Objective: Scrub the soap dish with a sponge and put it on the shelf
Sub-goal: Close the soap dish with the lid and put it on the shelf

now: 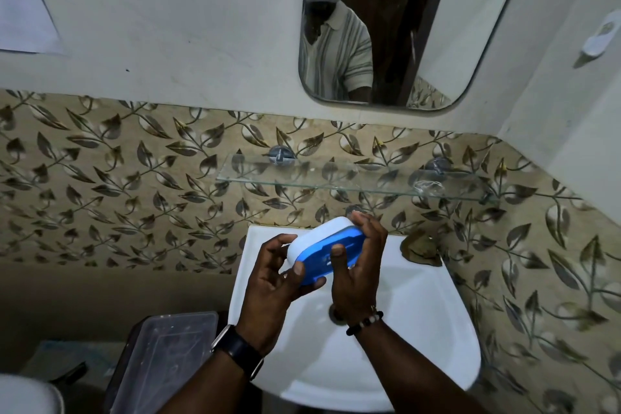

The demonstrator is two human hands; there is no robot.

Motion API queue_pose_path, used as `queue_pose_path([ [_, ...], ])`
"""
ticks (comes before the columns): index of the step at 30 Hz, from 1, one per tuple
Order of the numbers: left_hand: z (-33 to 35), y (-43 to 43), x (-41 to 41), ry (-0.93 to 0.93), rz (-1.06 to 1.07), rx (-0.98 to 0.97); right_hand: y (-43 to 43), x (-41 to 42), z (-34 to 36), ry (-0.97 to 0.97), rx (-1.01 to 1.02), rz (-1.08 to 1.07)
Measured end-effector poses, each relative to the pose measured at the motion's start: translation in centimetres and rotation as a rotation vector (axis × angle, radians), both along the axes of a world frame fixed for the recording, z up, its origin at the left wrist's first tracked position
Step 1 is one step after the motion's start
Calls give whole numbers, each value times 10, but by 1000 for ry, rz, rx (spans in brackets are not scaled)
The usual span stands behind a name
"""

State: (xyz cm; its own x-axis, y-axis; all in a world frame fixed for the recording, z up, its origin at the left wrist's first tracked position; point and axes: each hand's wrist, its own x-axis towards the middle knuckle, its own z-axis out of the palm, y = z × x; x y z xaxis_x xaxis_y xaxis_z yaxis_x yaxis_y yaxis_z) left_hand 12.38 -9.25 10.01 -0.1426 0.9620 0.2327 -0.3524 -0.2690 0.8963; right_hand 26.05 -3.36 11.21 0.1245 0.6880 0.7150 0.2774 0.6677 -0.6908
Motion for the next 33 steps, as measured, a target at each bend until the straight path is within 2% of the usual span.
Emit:
queue_pose_path([
  [6, -3, 3, -4, 74, -16, 33, -6, -7, 17, 409, -334, 109],
  [9, -1, 6, -10, 73, -38, 28, -6, -4, 22, 491, -404, 162],
  [16, 7, 9, -3, 103, 31, 44, -13, -3, 23, 320, -252, 174],
  [22, 16, 13, -9, 114, 36, 56, -15, 5, 27, 252, -194, 210],
  [28, 33, 18, -18, 110, -34, 138, -11, 14, 34, 267, -337, 403],
  [33, 42, 24, -25, 139, -81, 190, -7, 19, 41, 335, -386, 464],
])
